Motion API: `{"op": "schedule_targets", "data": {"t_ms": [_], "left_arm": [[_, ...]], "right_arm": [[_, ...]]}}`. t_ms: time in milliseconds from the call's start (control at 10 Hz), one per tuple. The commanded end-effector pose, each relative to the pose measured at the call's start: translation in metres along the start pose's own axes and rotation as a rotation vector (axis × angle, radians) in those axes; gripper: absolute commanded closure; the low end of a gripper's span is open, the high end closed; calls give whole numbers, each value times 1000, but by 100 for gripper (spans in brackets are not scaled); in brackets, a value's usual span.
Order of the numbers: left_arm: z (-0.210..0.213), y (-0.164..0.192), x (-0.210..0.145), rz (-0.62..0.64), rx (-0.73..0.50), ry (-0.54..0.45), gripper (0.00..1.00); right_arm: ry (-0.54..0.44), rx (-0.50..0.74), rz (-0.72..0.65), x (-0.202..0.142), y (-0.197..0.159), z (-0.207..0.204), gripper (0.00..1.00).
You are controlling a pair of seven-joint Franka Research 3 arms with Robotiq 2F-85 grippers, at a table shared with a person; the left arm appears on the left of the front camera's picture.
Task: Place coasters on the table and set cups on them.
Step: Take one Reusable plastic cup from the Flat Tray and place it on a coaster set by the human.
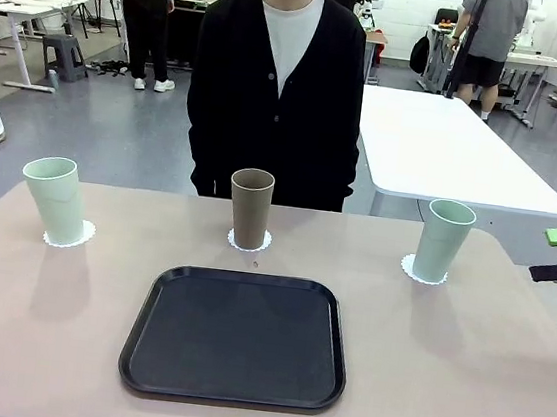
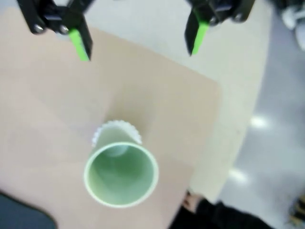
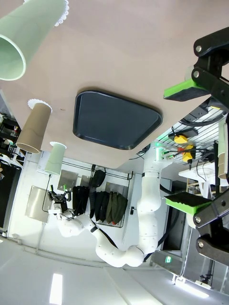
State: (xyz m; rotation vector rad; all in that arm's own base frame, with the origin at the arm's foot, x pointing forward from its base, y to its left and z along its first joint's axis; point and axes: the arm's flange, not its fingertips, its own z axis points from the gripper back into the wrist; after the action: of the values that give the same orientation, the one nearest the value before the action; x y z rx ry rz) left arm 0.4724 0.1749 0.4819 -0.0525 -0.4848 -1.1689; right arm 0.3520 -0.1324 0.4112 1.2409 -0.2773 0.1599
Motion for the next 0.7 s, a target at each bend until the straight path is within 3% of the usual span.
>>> {"op": "schedule_targets", "data": {"t_ms": [0, 200, 600], "left_arm": [[13, -25, 37, 106, -88, 62, 0], [16, -51, 61, 144, -115, 133, 0], [-9, -92, 67, 125, -199, 119, 0]], "right_arm": [[-14, 20, 15, 0, 0, -1, 0], [-14, 20, 15, 0, 0, -1, 0], [-14, 20, 15, 0, 0, -1, 0]]}}
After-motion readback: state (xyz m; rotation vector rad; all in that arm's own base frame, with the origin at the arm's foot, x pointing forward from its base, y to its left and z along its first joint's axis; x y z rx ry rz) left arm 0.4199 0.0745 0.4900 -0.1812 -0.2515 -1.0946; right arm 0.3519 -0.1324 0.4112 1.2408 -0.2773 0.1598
